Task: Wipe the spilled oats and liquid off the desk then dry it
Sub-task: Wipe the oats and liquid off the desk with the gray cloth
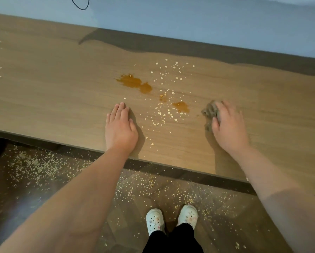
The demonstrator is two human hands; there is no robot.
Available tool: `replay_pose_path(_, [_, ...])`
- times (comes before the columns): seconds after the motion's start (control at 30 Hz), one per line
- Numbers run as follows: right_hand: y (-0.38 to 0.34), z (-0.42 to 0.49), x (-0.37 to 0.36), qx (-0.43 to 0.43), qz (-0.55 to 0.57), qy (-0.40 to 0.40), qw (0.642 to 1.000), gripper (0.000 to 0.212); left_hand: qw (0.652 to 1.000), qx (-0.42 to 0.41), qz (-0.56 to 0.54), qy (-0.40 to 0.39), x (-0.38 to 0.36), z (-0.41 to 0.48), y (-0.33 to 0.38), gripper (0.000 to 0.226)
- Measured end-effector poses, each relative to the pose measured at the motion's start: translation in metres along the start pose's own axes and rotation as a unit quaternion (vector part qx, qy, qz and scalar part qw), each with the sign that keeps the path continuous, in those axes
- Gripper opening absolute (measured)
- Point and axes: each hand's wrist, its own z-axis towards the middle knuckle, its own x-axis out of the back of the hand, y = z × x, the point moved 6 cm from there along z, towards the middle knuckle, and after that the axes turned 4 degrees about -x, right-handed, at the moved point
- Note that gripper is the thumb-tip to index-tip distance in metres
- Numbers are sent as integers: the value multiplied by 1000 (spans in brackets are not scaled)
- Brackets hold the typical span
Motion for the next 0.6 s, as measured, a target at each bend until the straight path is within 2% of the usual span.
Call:
replay_pose_path(0.07, [2,22,4,-99,35,49,993,50,1000,-3,12,1,-2,0,-1,50])
replay_pose_path(0.13, [-12,24,1,-130,41,62,989,51,1000,-1,28,-8,-4,1,-3,53])
replay_pose_path(0.17, [-21,16,-3,-104,38,47,993,51,999,1,37,-17,-6,1,-2,55])
replay_pose_path(0.27, [-33,-20,-10,53,4,-29,998,55,998,-1,57,-39,-9,1,0,57])
replay_pose_path(0.33, [-7,-18,-5,71,-18,-44,996,55,996,1,71,-50,-10,1,0,57])
replay_pose_path(0.4, [36,9,5,-44,-15,19,999,51,995,2,80,-57,-11,1,-1,57])
replay_pose_path(0.47, [68,41,18,-212,25,77,974,53,994,4,86,-61,-11,2,-1,58])
replay_pose_path(0.5, [70,54,20,-270,44,88,958,56,994,4,88,-61,-11,2,0,58])
replay_pose_path(0.53, [61,64,19,-295,54,89,950,58,994,3,87,-59,-11,2,0,58])
replay_pose_path(0.6, [24,70,14,-245,60,83,964,57,995,1,83,-55,-11,2,-1,58])
